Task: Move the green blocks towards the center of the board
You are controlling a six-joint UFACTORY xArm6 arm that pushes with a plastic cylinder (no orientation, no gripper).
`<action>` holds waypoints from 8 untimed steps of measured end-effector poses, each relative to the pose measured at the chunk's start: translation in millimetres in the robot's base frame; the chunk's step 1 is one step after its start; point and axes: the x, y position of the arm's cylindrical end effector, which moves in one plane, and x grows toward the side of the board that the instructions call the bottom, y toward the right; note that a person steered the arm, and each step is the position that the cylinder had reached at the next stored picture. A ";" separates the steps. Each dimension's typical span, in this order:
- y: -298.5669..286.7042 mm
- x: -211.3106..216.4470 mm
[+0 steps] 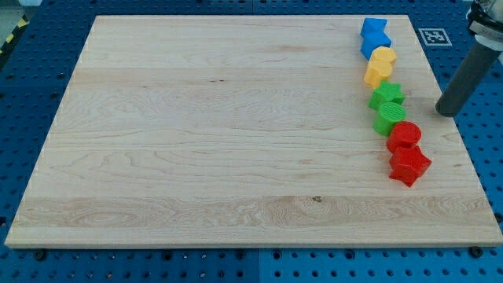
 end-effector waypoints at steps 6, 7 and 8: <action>-75.7 4.7; -63.7 -2.1; -108.4 -30.0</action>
